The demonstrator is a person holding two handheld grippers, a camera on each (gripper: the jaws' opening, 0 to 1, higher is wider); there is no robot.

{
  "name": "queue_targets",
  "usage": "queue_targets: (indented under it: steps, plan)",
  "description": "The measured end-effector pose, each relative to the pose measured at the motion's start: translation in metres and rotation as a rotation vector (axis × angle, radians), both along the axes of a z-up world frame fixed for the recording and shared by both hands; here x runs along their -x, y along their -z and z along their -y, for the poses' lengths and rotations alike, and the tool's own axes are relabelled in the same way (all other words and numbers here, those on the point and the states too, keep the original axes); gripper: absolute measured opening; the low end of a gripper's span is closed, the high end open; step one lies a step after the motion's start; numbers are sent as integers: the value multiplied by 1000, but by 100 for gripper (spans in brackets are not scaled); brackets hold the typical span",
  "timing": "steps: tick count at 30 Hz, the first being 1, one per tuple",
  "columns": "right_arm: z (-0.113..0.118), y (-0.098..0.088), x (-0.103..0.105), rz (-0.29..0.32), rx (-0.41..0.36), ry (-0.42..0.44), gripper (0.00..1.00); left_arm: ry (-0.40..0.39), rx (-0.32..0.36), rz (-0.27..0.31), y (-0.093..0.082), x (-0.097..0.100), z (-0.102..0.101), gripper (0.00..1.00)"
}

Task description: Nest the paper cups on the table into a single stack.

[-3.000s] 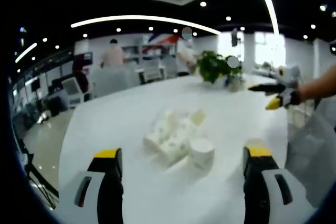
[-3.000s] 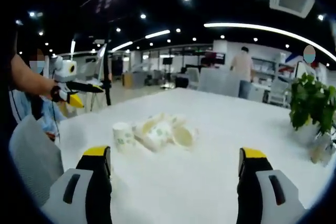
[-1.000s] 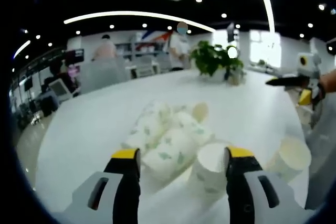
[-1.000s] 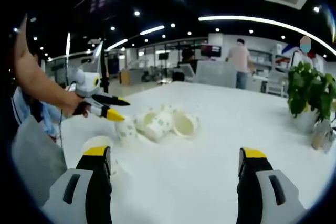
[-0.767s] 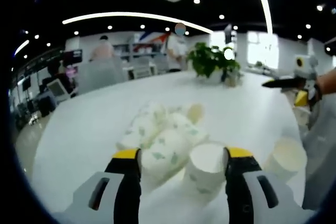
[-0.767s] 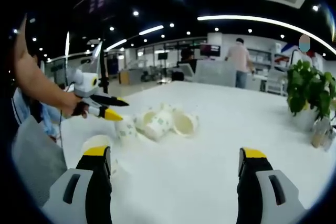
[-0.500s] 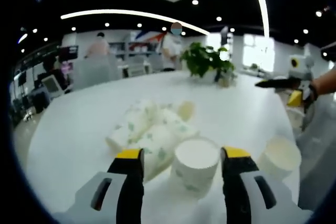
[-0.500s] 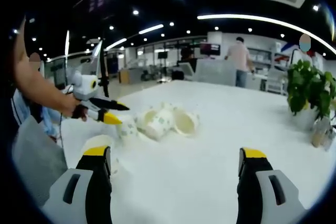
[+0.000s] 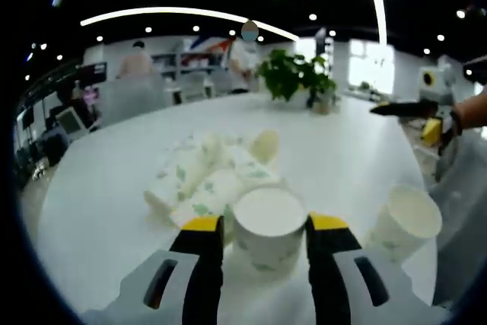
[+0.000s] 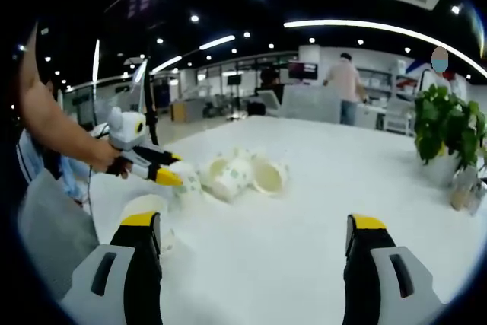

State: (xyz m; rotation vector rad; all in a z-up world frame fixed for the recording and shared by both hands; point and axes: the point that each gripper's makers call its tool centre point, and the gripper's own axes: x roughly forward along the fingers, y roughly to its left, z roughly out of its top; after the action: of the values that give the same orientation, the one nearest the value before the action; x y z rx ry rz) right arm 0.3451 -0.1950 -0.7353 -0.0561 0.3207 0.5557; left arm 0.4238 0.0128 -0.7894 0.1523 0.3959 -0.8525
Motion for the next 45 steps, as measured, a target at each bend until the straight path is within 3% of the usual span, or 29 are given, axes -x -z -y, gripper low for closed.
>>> queue_targets:
  steps: [21, 45]
  plan:
    - [-7, 1, 3, -4, 1, -13, 99, 29, 2, -12, -5, 4, 0, 35]
    - [-13, -4, 0, 2, 9, -37, 99, 85, 11, -47, -42, 0, 2, 34]
